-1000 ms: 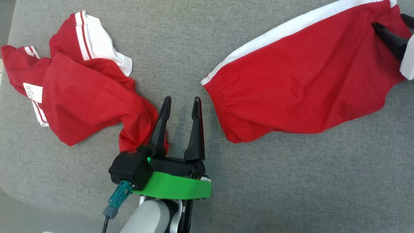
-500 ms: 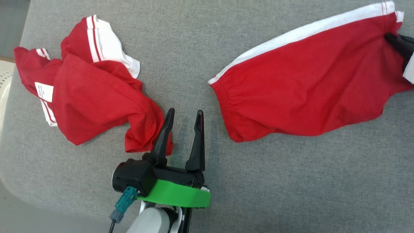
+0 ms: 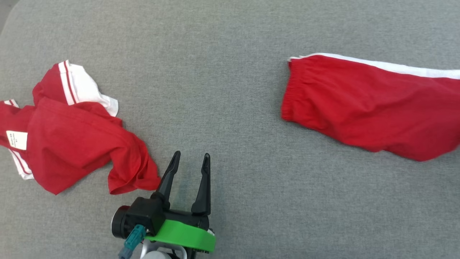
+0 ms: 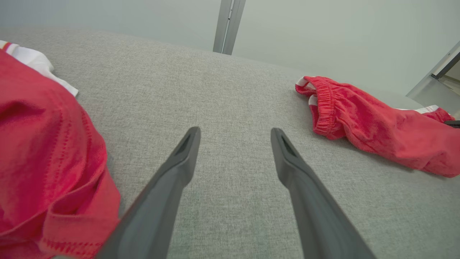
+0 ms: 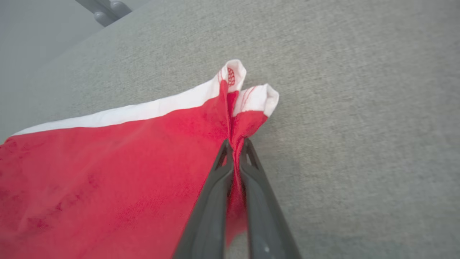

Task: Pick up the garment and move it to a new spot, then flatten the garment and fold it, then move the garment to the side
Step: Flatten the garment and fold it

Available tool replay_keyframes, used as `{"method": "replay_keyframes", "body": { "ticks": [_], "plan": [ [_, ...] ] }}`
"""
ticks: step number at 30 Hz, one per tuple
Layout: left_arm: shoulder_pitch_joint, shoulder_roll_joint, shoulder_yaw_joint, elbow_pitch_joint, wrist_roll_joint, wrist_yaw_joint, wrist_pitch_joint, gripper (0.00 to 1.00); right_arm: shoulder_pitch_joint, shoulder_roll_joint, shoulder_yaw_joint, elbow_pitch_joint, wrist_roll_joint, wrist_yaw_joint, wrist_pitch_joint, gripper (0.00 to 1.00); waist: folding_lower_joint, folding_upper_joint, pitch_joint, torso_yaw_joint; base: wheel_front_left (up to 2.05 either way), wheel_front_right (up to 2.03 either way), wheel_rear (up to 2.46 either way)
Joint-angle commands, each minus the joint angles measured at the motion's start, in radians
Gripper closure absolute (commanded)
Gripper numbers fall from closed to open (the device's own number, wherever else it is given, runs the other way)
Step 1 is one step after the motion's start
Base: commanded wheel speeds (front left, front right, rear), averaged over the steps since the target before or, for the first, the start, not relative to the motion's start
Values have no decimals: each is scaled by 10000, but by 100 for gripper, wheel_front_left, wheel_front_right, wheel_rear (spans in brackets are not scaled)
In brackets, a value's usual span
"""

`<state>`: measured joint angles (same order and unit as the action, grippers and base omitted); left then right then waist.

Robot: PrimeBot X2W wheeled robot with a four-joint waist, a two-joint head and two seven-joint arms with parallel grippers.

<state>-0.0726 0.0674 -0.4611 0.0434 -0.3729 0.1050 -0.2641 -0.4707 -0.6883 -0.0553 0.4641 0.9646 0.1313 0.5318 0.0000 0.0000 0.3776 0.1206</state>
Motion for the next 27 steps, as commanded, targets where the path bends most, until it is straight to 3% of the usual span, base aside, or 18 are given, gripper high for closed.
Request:
{"method": "replay_keyframes", "body": {
  "ticks": [1, 6, 11, 15, 18, 22, 24, 27],
  "plan": [
    [214, 48, 112, -2, 28, -70, -2, 0, 169, -105, -398, 234, -107, -10, -156, 100, 0, 0, -465, -579, 0, 0, 0],
    [450, 12, 296, 25, 172, -149, -2, 0, 317, -405, -1940, 913, -75, -5, -373, 100, 0, 0, -572, -726, 0, 0, 0],
    [580, -76, 285, 106, 37, -184, -2, 0, 418, -50, -1969, -442, 172, -4, 154, 100, 0, 0, -731, -962, 0, 0, 0],
    [583, -121, 198, 292, -50, -235, -2, 0, 436, 1118, -1057, -2164, -32, -4, 756, 100, 0, 0, -815, -1318, 0, 0, 0],
    [390, -140, 125, 484, -45, -263, -2, 0, 130, 2616, -309, -2810, -632, -5, 871, 100, 0, 0, -836, -1514, 0, 0, 0],
    [107, -147, -22, 745, 36, -328, -2, 0, -482, 4601, 28, -2538, -1867, -4, 529, 100, 0, 0, -871, -1501, 0, 0, 0],
    [-40, -152, -95, 838, 52, -342, -2, 0, -798, 5321, -60, -2162, -2505, -5, 257, 100, 0, 0, -886, -1352, 0, 0, 0],
    [-136, -153, -114, 907, -70, -267, -2, 0, -1260, 5908, -407, -1551, -3283, -4, -189, 100, 0, 0, -939, -1115, 0, 0, 0]
  ]
}}
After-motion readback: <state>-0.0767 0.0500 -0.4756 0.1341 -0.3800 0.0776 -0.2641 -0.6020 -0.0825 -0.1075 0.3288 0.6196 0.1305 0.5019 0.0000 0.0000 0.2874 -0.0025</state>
